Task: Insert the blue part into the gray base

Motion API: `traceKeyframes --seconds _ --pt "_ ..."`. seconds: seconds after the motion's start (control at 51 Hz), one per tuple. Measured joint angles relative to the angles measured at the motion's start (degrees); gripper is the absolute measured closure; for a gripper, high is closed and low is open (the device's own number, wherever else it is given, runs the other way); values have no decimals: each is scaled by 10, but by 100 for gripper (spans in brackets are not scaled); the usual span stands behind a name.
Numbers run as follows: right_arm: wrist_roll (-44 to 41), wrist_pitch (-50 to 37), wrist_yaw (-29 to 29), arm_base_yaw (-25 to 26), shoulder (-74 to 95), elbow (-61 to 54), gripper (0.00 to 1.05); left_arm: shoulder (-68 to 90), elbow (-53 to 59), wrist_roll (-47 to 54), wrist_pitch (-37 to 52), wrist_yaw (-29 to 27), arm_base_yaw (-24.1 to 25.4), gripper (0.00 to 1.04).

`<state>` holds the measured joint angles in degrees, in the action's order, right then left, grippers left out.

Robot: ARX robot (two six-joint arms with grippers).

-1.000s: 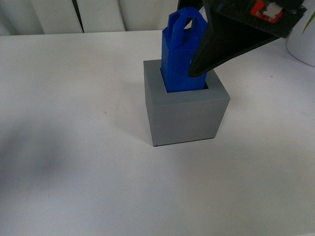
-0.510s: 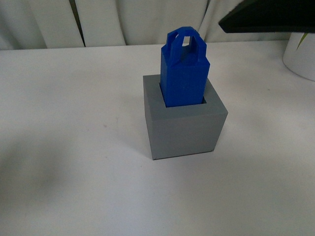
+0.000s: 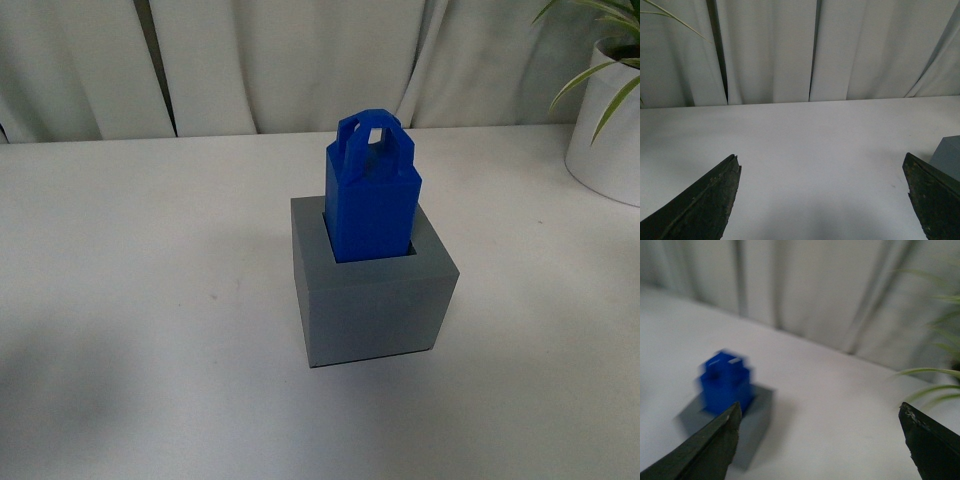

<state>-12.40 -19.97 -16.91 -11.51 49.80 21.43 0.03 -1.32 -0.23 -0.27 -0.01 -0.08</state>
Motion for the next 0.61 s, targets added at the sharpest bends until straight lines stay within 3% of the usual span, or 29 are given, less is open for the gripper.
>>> traceKeyframes --seconds 0.039,0.098,0.137,0.412,0.608 --pt "38 -70 124 -18 -8 -29 20 0 0 0 0 0 0 6" --pt "81 -113 262 -13 -31 -63 35 0 0 0 0 0 0 6" --pt "97 -114 281 0 -47 -80 44 0 0 0 0 0 0 6" --pt "114 -87 231 49 -144 -150 104 0 0 0 0 0 0 6" --pt "117 -57 172 108 -195 -171 103 0 0 0 0 0 0 6"
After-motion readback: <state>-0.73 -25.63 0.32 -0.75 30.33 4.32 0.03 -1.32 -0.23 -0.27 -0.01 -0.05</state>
